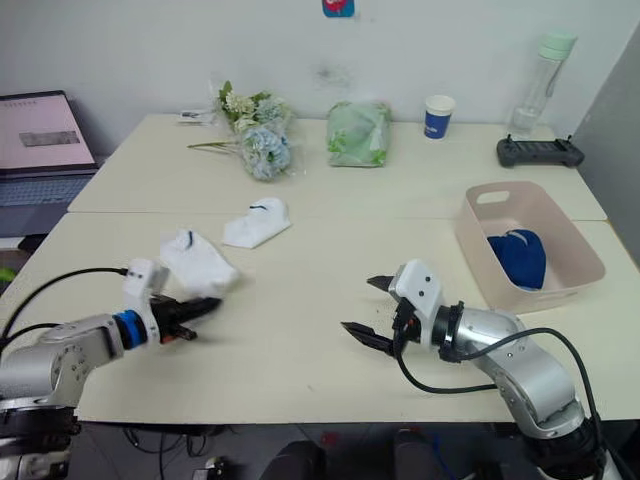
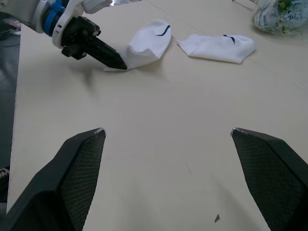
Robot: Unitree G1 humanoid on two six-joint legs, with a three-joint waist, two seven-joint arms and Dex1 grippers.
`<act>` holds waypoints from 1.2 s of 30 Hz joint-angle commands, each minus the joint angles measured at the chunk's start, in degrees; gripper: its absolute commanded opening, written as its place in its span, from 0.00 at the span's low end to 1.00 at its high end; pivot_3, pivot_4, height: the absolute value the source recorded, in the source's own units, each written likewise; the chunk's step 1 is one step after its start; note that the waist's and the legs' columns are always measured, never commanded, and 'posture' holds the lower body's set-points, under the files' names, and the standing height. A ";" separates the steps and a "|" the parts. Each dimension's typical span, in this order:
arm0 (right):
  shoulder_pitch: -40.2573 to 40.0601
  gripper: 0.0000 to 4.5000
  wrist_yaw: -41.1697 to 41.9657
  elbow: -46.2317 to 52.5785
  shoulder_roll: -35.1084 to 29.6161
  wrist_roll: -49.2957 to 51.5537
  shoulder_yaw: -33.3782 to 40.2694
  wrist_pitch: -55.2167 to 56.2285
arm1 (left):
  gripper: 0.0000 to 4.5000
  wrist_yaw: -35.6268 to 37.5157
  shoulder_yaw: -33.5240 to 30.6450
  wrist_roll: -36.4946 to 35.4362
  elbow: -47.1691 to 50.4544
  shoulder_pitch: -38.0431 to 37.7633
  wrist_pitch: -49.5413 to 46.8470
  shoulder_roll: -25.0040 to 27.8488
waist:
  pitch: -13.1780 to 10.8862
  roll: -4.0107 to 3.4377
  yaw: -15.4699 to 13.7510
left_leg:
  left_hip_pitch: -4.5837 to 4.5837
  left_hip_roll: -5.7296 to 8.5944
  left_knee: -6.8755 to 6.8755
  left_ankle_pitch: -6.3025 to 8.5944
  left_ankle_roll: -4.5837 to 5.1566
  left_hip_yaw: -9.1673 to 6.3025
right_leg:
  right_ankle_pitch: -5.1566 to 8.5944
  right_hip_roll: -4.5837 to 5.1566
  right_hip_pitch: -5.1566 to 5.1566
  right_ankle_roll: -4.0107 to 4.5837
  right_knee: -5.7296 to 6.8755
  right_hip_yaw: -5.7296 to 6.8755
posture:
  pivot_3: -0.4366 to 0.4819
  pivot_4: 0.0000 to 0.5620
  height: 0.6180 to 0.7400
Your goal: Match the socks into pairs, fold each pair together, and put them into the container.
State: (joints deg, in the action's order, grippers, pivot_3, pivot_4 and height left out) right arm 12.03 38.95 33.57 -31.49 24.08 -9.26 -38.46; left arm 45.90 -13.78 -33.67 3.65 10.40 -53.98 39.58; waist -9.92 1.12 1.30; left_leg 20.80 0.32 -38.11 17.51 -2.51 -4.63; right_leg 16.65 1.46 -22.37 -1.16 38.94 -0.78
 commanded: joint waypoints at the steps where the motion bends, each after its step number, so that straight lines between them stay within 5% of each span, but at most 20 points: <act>1: -0.48 1.00 -0.19 1.47 -1.42 0.44 3.47 0.88 | 0.01 -3.83 1.36 -6.54 8.86 2.36 -7.92 -4.49 | 0.00 0.01 0.00 | 0.00 0.00 -0.01 0.00 0.00 0.00 | 0.00 0.00 0.01 0.00 0.00 -0.01 | 0.48 0.27 1.00; 7: -2.40 1.00 -0.90 3.06 -3.72 1.06 6.73 -0.50 | 0.01 -14.68 9.68 -6.45 12.52 8.40 -10.86 -20.04 | 0.01 0.08 0.00 | -0.02 0.01 -0.03 0.00 -0.01 0.03 | 0.00 -0.06 0.05 -0.01 0.00 -0.03 | 0.48 0.27 1.00; 9: -2.96 1.00 -1.28 3.97 -4.01 1.18 6.91 -1.00 | 0.10 -15.46 11.56 -5.27 12.84 8.65 -9.68 -21.16 | 0.02 0.08 0.38 | -0.02 0.01 -0.04 -0.01 -0.01 0.07 | -0.01 -0.06 0.05 -0.02 -0.02 -0.07 | 0.48 0.27 1.00; 17: -4.56 1.00 -2.95 6.28 -3.85 1.26 6.53 -2.48 | 0.64 -11.67 10.83 -7.88 20.58 8.73 -7.64 -15.18 | 0.01 0.07 0.54 | -0.14 -0.12 0.03 -0.07 -0.12 0.04 | -0.01 -0.23 0.05 -0.01 0.08 -0.08 | 0.48 0.27 1.00; 22: -3.51 1.00 -3.58 5.06 -2.98 0.40 4.66 -2.01 | 0.99 -7.14 2.52 -9.55 16.27 11.21 -3.51 -8.64 | -0.01 0.11 0.42 | -0.10 -0.03 0.00 -0.07 -0.12 0.07 | -0.01 -0.17 0.06 -0.02 0.01 -0.10 | 0.48 0.27 1.00; 27: -2.60 1.00 -6.32 2.42 -0.07 -3.07 0.07 -1.62 | 0.99 -1.48 4.16 -3.17 5.66 13.45 4.67 -0.96 | -0.02 0.09 0.43 | -0.15 -0.05 0.05 -0.07 -0.12 0.05 | 0.00 -0.21 0.05 -0.01 0.02 -0.07 | 0.48 0.27 1.00; 36: -1.77 1.00 -16.44 -5.14 8.43 -14.19 -7.90 1.56 | 0.99 2.04 8.59 6.07 -12.02 16.12 13.85 0.66 | -0.02 0.10 0.36 | 0.00 -0.01 0.04 -0.07 -0.13 0.04 | 0.00 -0.14 -0.09 -0.01 -0.02 -0.07 | 0.48 0.27 1.00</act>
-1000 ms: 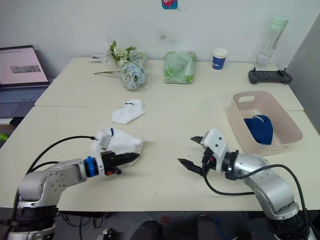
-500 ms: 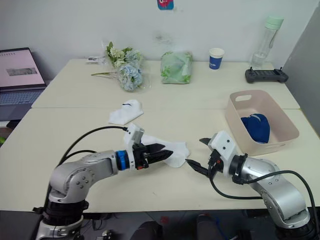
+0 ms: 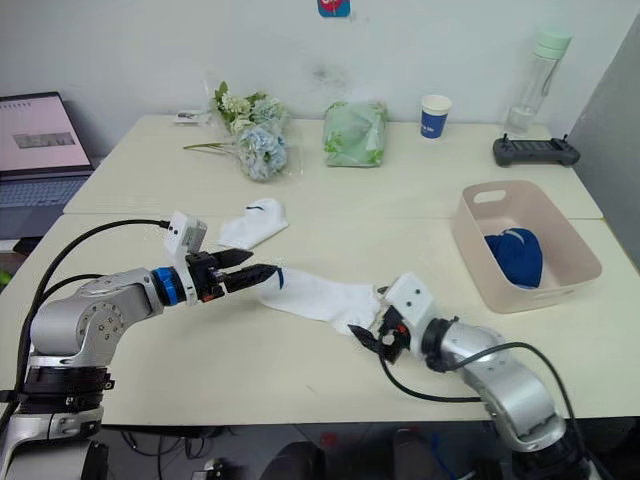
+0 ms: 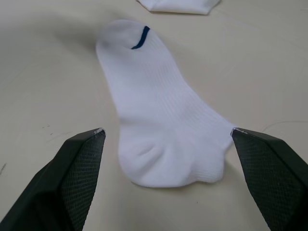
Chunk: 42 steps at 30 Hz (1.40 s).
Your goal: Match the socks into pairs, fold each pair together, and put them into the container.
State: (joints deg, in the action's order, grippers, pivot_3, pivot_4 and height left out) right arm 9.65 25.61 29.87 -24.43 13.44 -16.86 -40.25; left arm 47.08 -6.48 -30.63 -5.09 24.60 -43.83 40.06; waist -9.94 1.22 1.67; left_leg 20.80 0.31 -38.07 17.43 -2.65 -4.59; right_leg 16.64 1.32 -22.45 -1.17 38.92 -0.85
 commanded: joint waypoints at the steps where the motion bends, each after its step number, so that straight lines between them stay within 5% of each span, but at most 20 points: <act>1: 0.56 1.00 -3.98 -2.67 2.06 -4.77 -0.54 4.60 | 0.99 1.05 2.02 4.12 -4.99 2.39 5.00 -0.17 | 0.00 0.00 -0.01 | 0.00 0.00 0.00 0.00 0.00 0.00 | 0.00 0.00 0.00 0.00 0.00 0.01 | 0.48 0.27 1.00; 9: 0.68 1.00 -7.28 -8.45 6.50 -8.29 0.77 5.85 | 0.99 1.73 5.73 9.68 -15.92 6.41 10.33 -4.54 | 0.01 0.01 -0.01 | 0.01 0.01 -0.01 0.00 0.01 0.04 | 0.00 -0.01 -0.04 0.00 0.03 0.00 | 0.48 0.27 1.00; 12: 0.54 0.86 -5.52 -8.66 6.74 -6.93 0.59 3.60 | 0.87 2.02 6.49 11.12 -17.92 7.39 10.70 -5.40 | 0.01 0.01 0.00 | -0.01 0.01 -0.01 0.01 0.02 0.02 | 0.00 0.00 -0.03 0.00 0.08 0.01 | 0.48 0.27 1.00; 24: 1.16 0.00 -1.77 -5.93 6.73 -5.07 0.06 -1.08 | 0.07 4.23 7.78 10.88 -8.34 1.60 5.27 -5.64 | 0.03 -0.01 0.02 | -0.03 0.02 -0.02 0.01 0.03 0.00 | 0.00 0.02 0.04 0.00 0.04 0.00 | 0.48 0.27 1.00; 25: 1.32 0.00 -1.38 -5.54 6.59 -4.76 0.39 -1.23 | 0.00 4.15 7.20 10.44 -6.92 0.87 4.52 -5.33 | 0.03 -0.01 0.04 | -0.04 0.01 -0.02 0.01 0.03 0.00 | 0.00 0.02 0.04 0.00 0.05 0.00 | 0.48 0.27 1.00; 42: -0.67 0.00 13.29 7.76 -7.71 15.44 8.10 -17.91 | 0.00 -0.04 -9.23 -5.80 28.23 -27.09 -11.57 -0.30 | 0.01 -0.03 0.02 | -0.05 -0.07 0.02 0.03 0.05 -0.05 | 0.00 0.05 0.07 0.00 0.00 0.03 | 0.48 0.27 1.00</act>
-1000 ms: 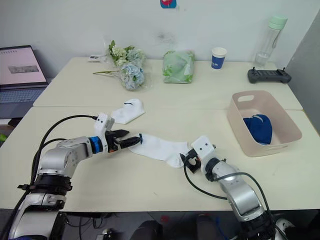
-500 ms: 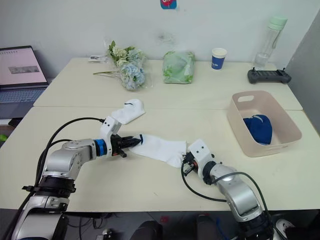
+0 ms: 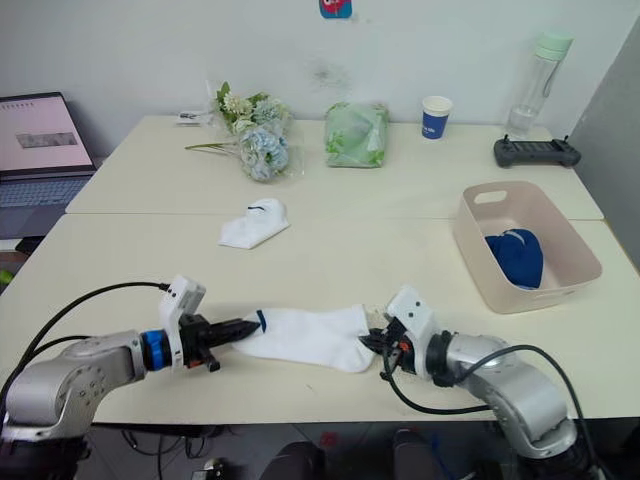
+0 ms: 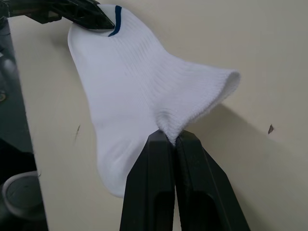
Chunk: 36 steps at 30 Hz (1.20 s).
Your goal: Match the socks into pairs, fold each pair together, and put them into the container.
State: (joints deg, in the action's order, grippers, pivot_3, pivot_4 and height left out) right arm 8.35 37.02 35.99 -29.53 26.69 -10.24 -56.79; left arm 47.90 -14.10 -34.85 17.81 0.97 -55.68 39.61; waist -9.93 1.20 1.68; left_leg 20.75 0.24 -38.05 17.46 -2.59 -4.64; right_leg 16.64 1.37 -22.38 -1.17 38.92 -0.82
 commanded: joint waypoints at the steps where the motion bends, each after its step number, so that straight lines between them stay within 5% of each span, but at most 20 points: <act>1: 0.88 0.00 2.08 1.28 -3.47 2.31 1.32 -1.46 | 0.00 -1.30 -1.65 -1.68 6.12 -4.63 0.46 0.03 | -0.01 -0.01 -0.01 | -0.01 0.01 0.01 0.00 0.00 0.03 | 0.00 0.00 0.01 0.00 -0.01 -0.03 | 0.48 0.27 1.00; 12: 3.68 0.00 -0.40 -2.62 -4.36 -0.34 -3.77 -0.51 | 0.00 -9.93 1.16 1.28 9.55 -12.54 7.35 -6.81 | 0.00 0.00 -0.08 | -0.04 0.02 0.03 0.00 0.00 0.03 | 0.01 0.01 0.05 0.00 -0.05 -0.02 | 0.48 0.27 1.00; 13: 3.58 0.06 -0.61 -2.67 -4.64 -1.01 -4.05 0.22 | 0.00 -9.90 1.13 0.87 9.62 -12.74 7.57 -6.97 | 0.00 0.00 -0.09 | -0.04 0.02 0.03 0.00 0.00 0.02 | 0.01 0.01 0.06 0.00 -0.05 -0.02 | 0.48 0.27 1.00; 16: 3.14 0.24 -0.53 -2.49 -5.08 -1.78 -4.06 1.73 | 0.13 -9.01 1.49 2.54 9.82 -13.37 12.16 -6.47 | 0.00 -0.01 -0.10 | -0.05 0.02 0.03 0.00 0.00 0.03 | 0.01 0.01 0.05 0.00 -0.05 -0.01 | 0.48 0.27 1.00; 25: 3.10 0.96 0.39 -1.35 -7.02 -1.66 -2.66 4.16 | 0.77 -7.91 -0.82 1.70 10.33 -15.62 15.48 -5.37 | 0.00 -0.01 -0.06 | -0.04 0.02 0.04 0.00 0.00 0.05 | 0.01 0.00 0.05 0.00 -0.06 -0.02 | 0.48 0.27 1.00; 28: 3.43 1.00 1.08 -1.16 -8.87 -2.90 -2.18 7.20 | 0.99 -8.99 -3.70 1.88 8.86 -14.57 17.37 -5.32 | -0.01 -0.01 -0.06 | -0.05 0.00 0.04 0.00 0.00 0.03 | 0.01 -0.01 0.06 0.00 -0.05 0.01 | 0.48 0.27 1.00; 36: 7.51 1.00 -2.14 -1.42 -2.07 -2.81 0.93 15.41 | 1.00 -15.71 -10.05 -2.14 1.42 -3.34 14.65 -7.03 | -0.02 0.01 -0.08 | -0.03 -0.01 0.03 0.00 0.00 0.03 | 0.01 -0.04 0.05 0.00 -0.05 0.01 | 0.48 0.27 1.00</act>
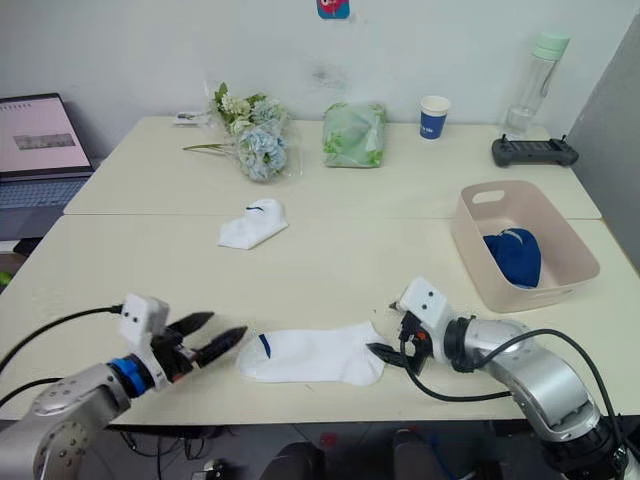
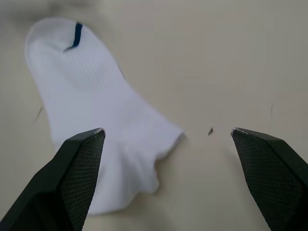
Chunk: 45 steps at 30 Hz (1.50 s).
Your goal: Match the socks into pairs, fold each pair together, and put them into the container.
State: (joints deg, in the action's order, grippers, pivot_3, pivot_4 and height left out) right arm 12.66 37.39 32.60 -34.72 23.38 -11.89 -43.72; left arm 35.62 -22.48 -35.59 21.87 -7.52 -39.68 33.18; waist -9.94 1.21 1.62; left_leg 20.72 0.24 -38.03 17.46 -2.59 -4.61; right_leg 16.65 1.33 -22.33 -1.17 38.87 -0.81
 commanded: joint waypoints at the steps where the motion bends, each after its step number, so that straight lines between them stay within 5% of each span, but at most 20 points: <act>1: 4.31 1.00 -3.04 1.75 4.01 0.39 2.66 2.30 | 1.00 -4.75 -1.30 -1.52 -4.18 8.24 -2.22 -0.73 | -0.02 0.02 -0.03 | 0.00 0.01 0.00 0.00 0.00 -0.01 | 0.00 0.00 0.01 0.00 0.02 0.01 | 0.48 0.27 1.00; 15: 7.96 1.00 -5.70 0.97 6.84 -2.51 1.94 3.36 | 1.00 -9.02 7.79 9.30 -45.59 44.53 -0.81 -2.53 | -0.03 0.17 -0.04 | 0.11 0.09 -0.02 -0.02 -0.04 -0.04 | -0.01 0.00 -0.10 -0.01 0.01 0.06 | 0.48 0.27 1.00; 26: 7.13 1.00 -5.91 2.20 7.61 -3.58 1.11 3.16 | 1.00 -5.73 13.62 19.24 -69.86 58.50 12.11 -5.00 | -0.04 0.19 0.03 | 0.21 0.12 -0.03 -0.07 -0.12 0.07 | -0.01 0.00 -0.30 -0.02 0.07 0.03 | 0.48 0.27 1.00; 39: 6.31 1.00 -5.44 2.75 7.84 -4.18 0.11 2.98 | 0.06 -3.36 13.69 22.41 -75.82 60.81 17.47 -6.65 | -0.03 0.20 0.02 | 0.21 0.12 -0.06 -0.05 -0.08 0.06 | -0.02 0.00 -0.31 -0.03 0.10 0.04 | 0.48 0.27 1.00; 45: 5.80 1.00 -5.45 3.00 7.74 -4.45 -0.34 3.13 | 0.01 0.10 12.68 19.79 -67.26 57.97 14.11 -7.32 | -0.03 0.19 0.02 | 0.22 0.11 -0.06 -0.06 -0.11 0.05 | -0.02 0.01 -0.31 -0.02 0.10 0.00 | 0.48 0.27 1.00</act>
State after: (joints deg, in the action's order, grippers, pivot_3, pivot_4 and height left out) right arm 18.64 32.11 33.03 -26.77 19.07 -12.55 -41.57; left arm 34.70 -9.06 -14.67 -49.24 50.22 -24.86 25.84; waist -9.97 1.40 1.65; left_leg 20.94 0.34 -38.09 17.39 -2.71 -4.56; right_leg 16.63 1.34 -22.64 -1.19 38.97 -0.83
